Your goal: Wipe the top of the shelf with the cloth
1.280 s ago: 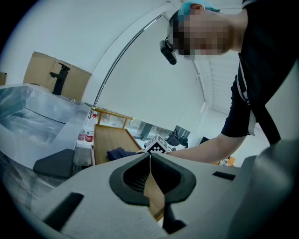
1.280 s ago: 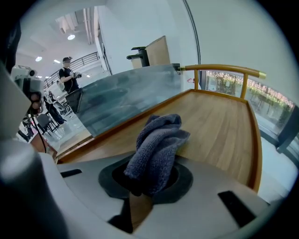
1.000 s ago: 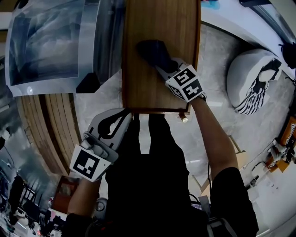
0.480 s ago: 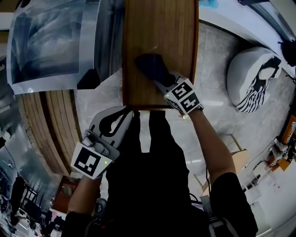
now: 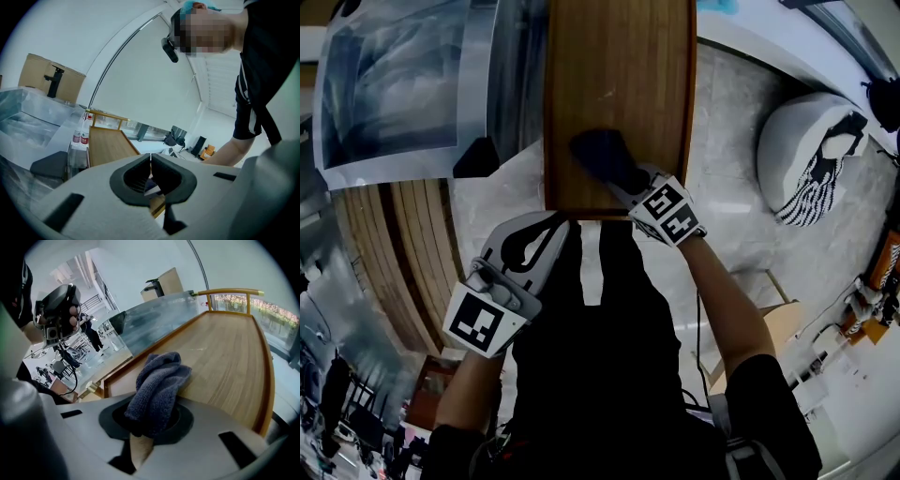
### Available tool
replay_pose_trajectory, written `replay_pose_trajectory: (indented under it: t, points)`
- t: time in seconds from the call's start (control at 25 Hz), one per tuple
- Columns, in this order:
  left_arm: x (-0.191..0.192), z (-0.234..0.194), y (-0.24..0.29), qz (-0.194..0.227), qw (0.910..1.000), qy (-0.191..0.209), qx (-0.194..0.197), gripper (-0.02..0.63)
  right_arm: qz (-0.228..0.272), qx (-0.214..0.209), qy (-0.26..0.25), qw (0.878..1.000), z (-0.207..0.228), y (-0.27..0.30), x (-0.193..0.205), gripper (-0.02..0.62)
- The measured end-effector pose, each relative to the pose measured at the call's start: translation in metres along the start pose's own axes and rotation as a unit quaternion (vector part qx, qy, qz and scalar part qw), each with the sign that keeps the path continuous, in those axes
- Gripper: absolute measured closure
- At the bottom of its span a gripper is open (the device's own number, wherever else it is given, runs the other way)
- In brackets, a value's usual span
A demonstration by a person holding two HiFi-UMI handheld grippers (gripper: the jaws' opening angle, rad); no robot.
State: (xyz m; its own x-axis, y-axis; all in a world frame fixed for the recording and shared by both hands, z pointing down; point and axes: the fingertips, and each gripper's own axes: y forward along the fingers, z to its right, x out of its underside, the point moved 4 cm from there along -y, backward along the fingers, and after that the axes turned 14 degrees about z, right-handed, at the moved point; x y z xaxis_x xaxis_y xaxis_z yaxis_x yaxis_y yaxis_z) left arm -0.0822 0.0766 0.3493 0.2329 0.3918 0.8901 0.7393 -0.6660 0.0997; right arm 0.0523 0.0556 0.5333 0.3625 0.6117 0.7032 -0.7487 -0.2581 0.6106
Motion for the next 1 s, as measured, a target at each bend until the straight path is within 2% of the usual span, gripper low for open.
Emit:
replay_pose_trajectory:
  t: [0.48, 0.68, 1.0]
  points:
    - [-0.001, -0.003, 0.020, 0.003, 1.0000, 0.000, 0.000, 0.580, -0.023, -0.058, 0.008, 0.998, -0.017, -0.012, 0.013, 0.534]
    - [-0.003, -0.014, 0.039, -0.001, 1.0000, 0.003, -0.006, 0.580, 0.008, -0.039, 0.005, 0.999, 0.021, -0.024, -0.015, 0.534]
    - [-0.022, -0.041, 0.076, 0.010, 0.9994, 0.017, -0.029, 0.580, 0.035, -0.002, -0.037, 0.999, 0.099, -0.032, -0.066, 0.534]
